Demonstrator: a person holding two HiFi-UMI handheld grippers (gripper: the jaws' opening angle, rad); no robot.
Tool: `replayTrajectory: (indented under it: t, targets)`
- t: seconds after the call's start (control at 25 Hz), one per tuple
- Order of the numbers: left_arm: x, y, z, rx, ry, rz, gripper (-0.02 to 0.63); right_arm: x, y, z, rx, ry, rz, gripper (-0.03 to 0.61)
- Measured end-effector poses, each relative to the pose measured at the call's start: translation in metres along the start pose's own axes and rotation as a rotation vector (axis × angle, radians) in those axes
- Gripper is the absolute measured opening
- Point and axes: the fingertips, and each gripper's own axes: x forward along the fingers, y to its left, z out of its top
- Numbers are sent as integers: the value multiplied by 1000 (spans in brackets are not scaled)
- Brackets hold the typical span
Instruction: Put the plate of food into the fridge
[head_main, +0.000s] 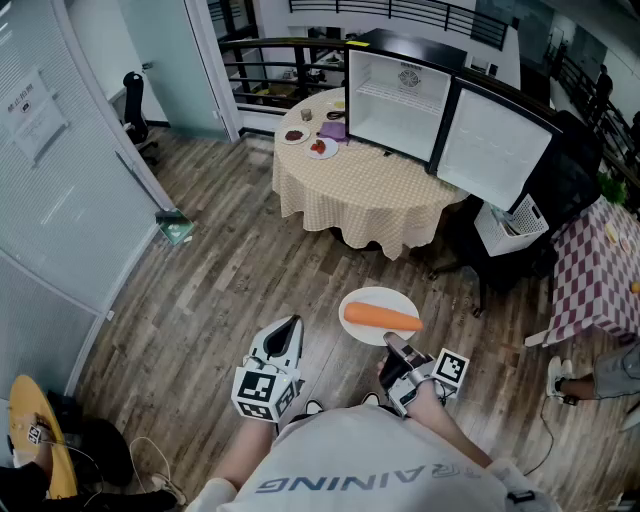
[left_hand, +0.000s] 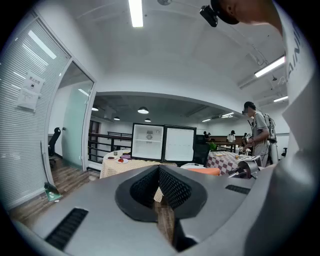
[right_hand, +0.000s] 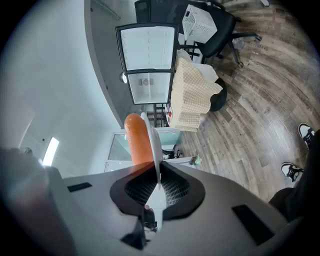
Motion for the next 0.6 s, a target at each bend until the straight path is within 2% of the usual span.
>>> replayTrajectory:
  t: [0.6]
  targets:
    - [-4, -3, -4, -1, 9, -12, 8, -1, 3, -7, -19, 5, 7, 35]
